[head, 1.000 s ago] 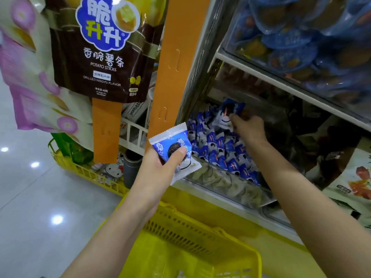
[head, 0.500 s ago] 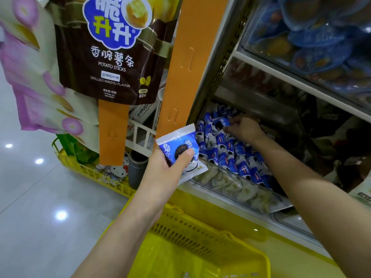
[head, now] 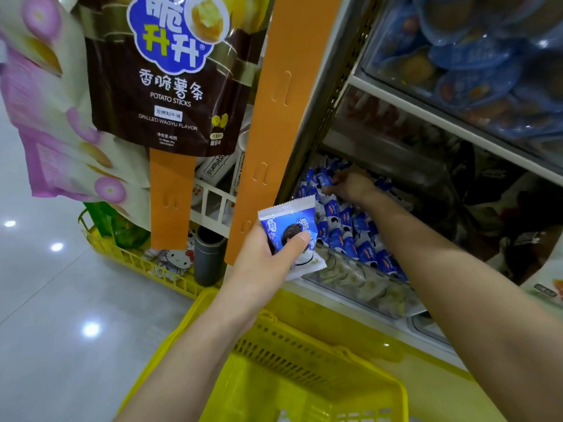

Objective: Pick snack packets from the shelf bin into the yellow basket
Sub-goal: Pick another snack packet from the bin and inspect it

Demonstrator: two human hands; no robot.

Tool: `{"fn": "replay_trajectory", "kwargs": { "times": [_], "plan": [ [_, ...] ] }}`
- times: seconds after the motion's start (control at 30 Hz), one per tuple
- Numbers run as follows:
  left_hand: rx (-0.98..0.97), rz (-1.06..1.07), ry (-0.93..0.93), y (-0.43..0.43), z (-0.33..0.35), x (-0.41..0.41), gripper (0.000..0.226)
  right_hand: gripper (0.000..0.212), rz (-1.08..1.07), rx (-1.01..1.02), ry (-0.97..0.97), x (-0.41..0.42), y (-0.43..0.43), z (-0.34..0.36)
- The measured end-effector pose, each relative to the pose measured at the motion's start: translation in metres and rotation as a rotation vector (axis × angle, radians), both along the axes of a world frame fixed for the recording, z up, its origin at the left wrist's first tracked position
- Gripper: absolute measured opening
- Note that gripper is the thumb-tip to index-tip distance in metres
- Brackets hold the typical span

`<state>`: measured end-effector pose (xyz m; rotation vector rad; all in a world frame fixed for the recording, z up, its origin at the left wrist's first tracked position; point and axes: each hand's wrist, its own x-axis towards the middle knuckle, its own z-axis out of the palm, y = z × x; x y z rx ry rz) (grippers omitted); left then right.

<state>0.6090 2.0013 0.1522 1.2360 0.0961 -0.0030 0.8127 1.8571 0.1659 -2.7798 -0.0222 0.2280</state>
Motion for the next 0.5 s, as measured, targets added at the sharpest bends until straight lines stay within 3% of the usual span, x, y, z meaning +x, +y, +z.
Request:
{"fn": "replay_trajectory", "kwargs": {
  "times": [0.1,0.17,0.33,0.5],
  "plan": [
    [0.059,-0.022,-0.008,-0.002,-0.001,-0.001,0.03,0.043,0.037,0.022,-0.008,-0.01,-0.004,0.0],
    [0.1,-0.021,-0.008,-0.001,-0.003,-0.002,0.027,0.041,0.04,0.094,-0.112,-0.023,-0.005,0.002],
    [0.196,-0.028,-0.006,-0.005,-0.007,-0.009,0.024,0.025,0.097,0.528,-0.461,-0.089,-0.007,0.018],
    [0.201,-0.096,-0.016,-0.018,-0.011,-0.018,0.031,0.023,0.244,0.641,-0.355,-0.174,-0.019,0.02]
  ]
}}
